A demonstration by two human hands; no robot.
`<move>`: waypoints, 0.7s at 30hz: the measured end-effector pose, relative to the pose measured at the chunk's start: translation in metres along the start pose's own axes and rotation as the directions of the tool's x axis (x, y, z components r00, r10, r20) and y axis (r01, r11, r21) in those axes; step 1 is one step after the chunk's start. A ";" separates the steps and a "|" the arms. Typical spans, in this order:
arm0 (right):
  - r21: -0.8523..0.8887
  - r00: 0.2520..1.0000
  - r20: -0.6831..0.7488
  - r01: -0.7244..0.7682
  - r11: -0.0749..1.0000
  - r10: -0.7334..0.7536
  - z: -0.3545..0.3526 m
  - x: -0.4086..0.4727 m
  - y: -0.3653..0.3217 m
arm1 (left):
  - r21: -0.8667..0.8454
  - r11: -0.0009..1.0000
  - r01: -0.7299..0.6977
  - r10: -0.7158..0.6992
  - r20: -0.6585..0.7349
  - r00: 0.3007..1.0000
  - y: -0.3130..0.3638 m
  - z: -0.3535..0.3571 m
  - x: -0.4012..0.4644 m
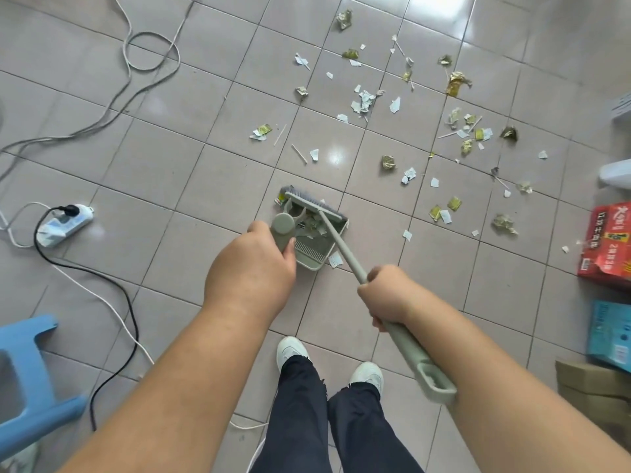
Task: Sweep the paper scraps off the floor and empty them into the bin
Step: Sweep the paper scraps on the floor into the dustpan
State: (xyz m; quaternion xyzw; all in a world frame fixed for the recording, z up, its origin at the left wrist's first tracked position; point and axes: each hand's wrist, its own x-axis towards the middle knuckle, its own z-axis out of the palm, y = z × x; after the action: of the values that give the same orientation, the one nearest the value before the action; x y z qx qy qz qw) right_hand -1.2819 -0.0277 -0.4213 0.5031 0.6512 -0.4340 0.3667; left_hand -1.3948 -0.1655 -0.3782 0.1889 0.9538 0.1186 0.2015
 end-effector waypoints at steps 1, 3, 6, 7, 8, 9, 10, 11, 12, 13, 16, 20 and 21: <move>0.044 1.000 -0.001 0.006 0.999 -0.006 -0.008 -0.007 0.004 | -0.001 1.000 -0.002 0.002 0.001 1.000 0.000 0.000 0.000; 0.111 1.000 -0.018 0.012 0.994 -0.010 -0.028 -0.020 0.010 | 0.002 1.000 -0.008 0.008 -0.001 1.000 -0.001 0.001 -0.001; 0.178 0.998 -0.062 0.033 0.983 -0.022 -0.045 -0.024 0.010 | 0.005 1.000 -0.010 0.010 -0.008 1.000 -0.002 0.002 -0.001; 0.186 0.996 -0.081 0.037 0.982 -0.022 -0.045 -0.021 0.008 | 0.008 1.000 -0.011 0.011 -0.010 1.000 -0.002 0.002 -0.001; 0.191 0.995 -0.096 0.039 0.981 -0.021 -0.043 -0.017 0.004 | 0.011 1.000 -0.014 0.014 -0.012 1.000 -0.003 0.002 -0.001; 0.197 0.994 -0.107 0.039 0.980 -0.018 -0.039 -0.009 -0.001 | 0.013 1.000 -0.017 0.017 -0.014 1.000 -0.003 0.002 -0.001; 0.196 0.993 -0.118 0.039 0.980 -0.016 -0.036 0.000 -0.005 | 0.012 1.000 -0.021 0.021 -0.015 1.000 -0.003 0.002 -0.001; 0.195 0.992 -0.123 0.041 0.980 -0.017 -0.032 0.011 -0.010 | 0.010 1.000 -0.024 0.024 -0.015 1.000 -0.003 0.002 -0.002; 0.194 0.993 -0.121 0.042 0.980 -0.019 -0.028 0.020 -0.015 | 0.007 1.000 -0.027 0.028 -0.016 1.000 -0.004 0.003 -0.002; 0.197 0.993 -0.113 0.040 0.980 -0.017 -0.024 0.028 -0.019 | 0.005 1.000 -0.031 0.031 -0.016 0.999 -0.004 0.003 -0.003; 0.186 0.997 -0.072 0.023 0.982 -0.010 -0.009 0.035 -0.021 | 0.010 0.999 -0.035 0.035 -0.017 0.999 -0.006 0.004 -0.006; 0.186 0.999 0.032 -0.009 0.982 0.003 0.001 0.005 -0.005 | 0.004 0.999 -0.032 0.032 -0.017 0.999 -0.006 0.003 -0.006; 0.192 0.999 0.052 -0.010 0.981 0.000 -0.003 -0.004 0.000 | -0.002 1.000 -0.028 0.028 -0.017 0.999 -0.005 0.002 -0.007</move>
State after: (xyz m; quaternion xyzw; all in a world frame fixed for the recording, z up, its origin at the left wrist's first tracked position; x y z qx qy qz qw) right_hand -1.2810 -0.0268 -0.4165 0.5265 0.5953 -0.5066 0.3344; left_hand -1.3899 -0.1726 -0.3798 0.2009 0.9526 0.1239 0.1922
